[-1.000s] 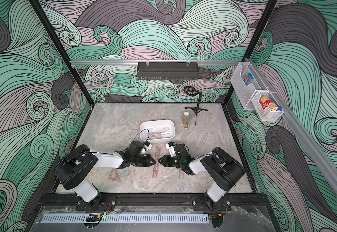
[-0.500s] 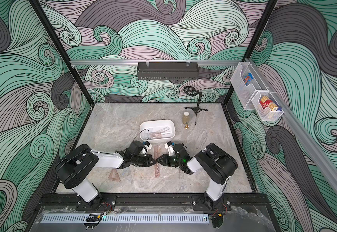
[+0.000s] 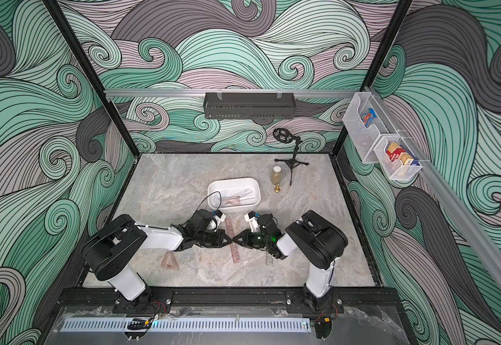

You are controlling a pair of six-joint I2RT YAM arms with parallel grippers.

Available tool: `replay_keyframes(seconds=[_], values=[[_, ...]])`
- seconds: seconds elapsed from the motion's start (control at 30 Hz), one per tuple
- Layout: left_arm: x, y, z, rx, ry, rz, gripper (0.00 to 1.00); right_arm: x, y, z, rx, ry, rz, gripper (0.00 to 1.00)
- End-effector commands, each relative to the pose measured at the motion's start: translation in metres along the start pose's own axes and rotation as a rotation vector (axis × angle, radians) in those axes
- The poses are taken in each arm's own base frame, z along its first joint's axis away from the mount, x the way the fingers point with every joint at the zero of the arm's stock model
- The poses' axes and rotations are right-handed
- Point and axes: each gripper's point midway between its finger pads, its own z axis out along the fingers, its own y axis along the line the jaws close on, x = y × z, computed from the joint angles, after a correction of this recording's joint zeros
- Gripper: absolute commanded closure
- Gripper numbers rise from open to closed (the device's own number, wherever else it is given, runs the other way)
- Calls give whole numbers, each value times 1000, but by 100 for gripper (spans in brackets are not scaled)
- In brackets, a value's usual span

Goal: Put the scattered rulers into the storage box
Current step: Pick up the ruler from the center of the board.

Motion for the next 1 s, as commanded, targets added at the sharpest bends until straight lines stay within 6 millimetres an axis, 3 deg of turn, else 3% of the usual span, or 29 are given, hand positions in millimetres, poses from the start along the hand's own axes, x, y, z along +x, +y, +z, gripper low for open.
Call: replay_keyframes(seconds=[0.0, 0.1, 0.23, 0.37, 0.5, 0.63, 0.8, 0.97], values=[[12, 18, -3, -62, 29, -19, 95, 3, 9, 3, -37, 35, -19, 93], [0, 4, -16, -24, -8, -14, 86, 1, 17, 0, -62, 22, -36, 100], [-18, -23, -42, 55, -67, -7, 63, -11, 44, -11, -134, -29, -66, 100], [-32, -59, -73, 194, -119, 22, 46, -34, 85, -38, -236, -157, -84, 100], [-33, -102, -100, 413, -136, 71, 35, -66, 115, -70, -304, -317, -81, 100], [-27, -133, -117, 599, -108, 109, 32, -91, 139, -91, -334, -415, -105, 100], [-19, -149, -132, 742, -95, 117, 34, -104, 158, -100, -356, -460, -128, 100], [-18, -150, -133, 761, -105, 129, 49, -107, 165, -102, -375, -460, -133, 100]])
